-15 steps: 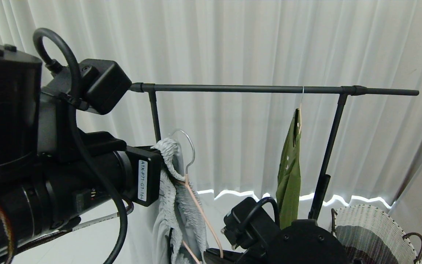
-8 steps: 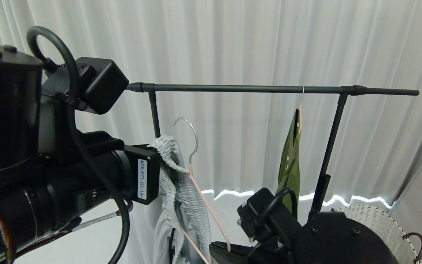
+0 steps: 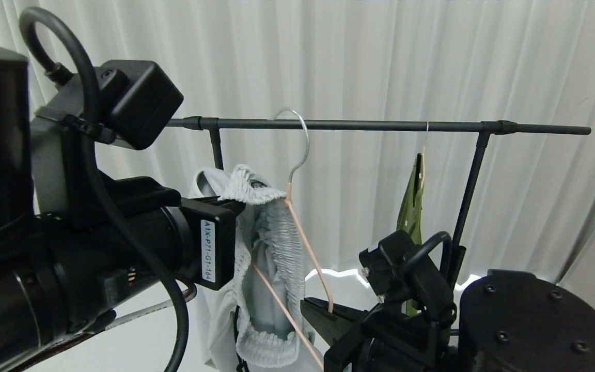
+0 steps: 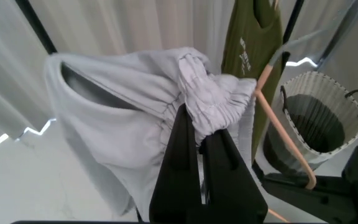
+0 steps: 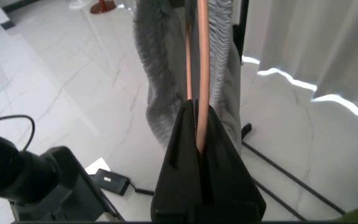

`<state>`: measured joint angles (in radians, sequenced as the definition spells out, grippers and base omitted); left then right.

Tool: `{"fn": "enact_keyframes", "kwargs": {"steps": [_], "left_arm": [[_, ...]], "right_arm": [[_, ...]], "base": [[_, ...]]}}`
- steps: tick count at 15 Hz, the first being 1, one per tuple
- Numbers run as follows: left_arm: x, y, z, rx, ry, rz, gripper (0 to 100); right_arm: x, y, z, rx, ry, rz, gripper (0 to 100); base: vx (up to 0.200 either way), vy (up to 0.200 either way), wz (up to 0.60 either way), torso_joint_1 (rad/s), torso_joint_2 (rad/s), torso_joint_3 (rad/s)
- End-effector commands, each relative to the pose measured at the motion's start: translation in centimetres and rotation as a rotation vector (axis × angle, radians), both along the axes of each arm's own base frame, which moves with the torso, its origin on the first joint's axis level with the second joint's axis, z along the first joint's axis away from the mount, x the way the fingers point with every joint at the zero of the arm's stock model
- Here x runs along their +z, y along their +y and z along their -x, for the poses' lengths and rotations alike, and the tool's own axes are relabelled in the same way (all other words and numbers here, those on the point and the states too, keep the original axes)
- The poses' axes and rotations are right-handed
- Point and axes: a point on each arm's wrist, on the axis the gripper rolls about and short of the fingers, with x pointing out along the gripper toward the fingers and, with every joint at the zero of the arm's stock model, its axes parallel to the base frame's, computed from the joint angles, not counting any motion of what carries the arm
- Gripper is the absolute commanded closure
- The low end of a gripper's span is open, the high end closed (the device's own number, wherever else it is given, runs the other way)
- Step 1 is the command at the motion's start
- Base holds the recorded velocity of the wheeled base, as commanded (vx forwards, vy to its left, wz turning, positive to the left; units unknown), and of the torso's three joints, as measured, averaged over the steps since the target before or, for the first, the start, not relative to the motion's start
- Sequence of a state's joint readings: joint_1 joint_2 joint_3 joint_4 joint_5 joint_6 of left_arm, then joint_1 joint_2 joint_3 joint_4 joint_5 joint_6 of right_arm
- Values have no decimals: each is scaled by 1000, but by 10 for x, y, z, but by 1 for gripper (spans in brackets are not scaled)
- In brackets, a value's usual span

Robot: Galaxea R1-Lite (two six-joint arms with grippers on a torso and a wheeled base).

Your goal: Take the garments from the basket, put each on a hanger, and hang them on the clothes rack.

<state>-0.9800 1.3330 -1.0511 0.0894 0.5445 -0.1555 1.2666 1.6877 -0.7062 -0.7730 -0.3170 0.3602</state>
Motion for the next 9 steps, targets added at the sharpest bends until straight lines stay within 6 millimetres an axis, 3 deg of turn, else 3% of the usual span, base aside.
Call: {"fn": "enact_keyframes", "kwargs": {"steps": [1,9], "left_arm": [[-1,-3,1,-13,-1,1,100],[-4,-4,4,-26,4,-5,100]], "right_arm": [[-1,-1,0,0,-9,-1,100],[4,2,-1,8,-103,-38,100]], "base": [[0,0,0,0,0,0],[0,0,0,0,0,0]]}}
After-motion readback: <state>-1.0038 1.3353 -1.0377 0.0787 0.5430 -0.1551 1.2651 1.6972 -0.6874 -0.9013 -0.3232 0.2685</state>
